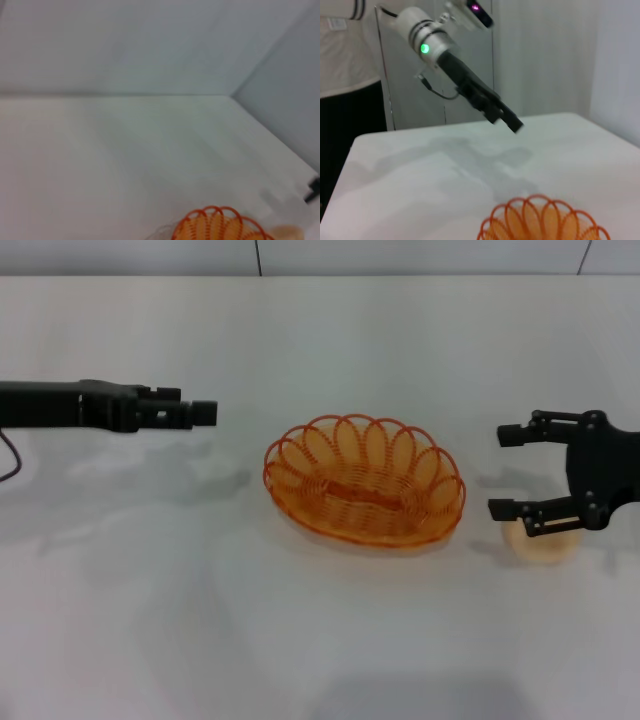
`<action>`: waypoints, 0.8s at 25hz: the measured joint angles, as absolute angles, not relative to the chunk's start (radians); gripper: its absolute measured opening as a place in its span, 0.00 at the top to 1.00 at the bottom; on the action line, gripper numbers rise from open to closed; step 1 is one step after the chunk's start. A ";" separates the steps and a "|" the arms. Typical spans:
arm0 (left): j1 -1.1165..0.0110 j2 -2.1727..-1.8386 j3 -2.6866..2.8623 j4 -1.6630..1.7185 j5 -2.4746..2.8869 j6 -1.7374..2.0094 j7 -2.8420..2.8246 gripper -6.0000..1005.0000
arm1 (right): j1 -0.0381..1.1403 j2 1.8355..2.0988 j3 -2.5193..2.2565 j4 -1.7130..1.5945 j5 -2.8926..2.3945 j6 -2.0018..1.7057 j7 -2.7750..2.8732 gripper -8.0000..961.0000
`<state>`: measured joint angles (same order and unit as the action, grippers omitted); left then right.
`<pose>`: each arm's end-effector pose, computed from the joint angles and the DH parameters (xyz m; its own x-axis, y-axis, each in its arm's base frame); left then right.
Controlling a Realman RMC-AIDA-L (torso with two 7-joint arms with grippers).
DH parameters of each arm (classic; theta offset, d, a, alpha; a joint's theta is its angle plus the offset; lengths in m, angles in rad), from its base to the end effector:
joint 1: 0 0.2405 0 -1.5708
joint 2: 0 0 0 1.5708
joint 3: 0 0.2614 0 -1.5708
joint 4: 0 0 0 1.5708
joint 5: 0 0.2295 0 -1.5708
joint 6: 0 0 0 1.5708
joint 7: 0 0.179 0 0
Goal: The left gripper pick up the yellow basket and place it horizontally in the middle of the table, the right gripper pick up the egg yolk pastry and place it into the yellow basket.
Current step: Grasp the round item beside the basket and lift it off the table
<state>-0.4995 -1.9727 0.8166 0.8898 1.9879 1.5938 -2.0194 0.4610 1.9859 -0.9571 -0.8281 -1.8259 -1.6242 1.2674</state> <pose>-0.2620 0.3780 0.0326 0.6076 0.6685 0.4289 0.7522 -0.6576 -0.0406 0.2475 0.3542 0.0016 0.9130 -0.0634 -0.4030 -0.1543 -0.9681 -0.1973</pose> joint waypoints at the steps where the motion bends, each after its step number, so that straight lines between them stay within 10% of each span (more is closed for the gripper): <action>1: -0.484 -1.974 0.816 0.890 1.972 1.600 -1.945 0.13 | 0.461 1.982 -0.957 -0.833 -1.836 -1.624 1.280 0.09; 20: -0.382 -1.935 0.772 0.849 1.922 1.749 -1.404 0.13 | 0.510 1.963 -0.923 -0.851 -2.071 -1.590 1.417 0.09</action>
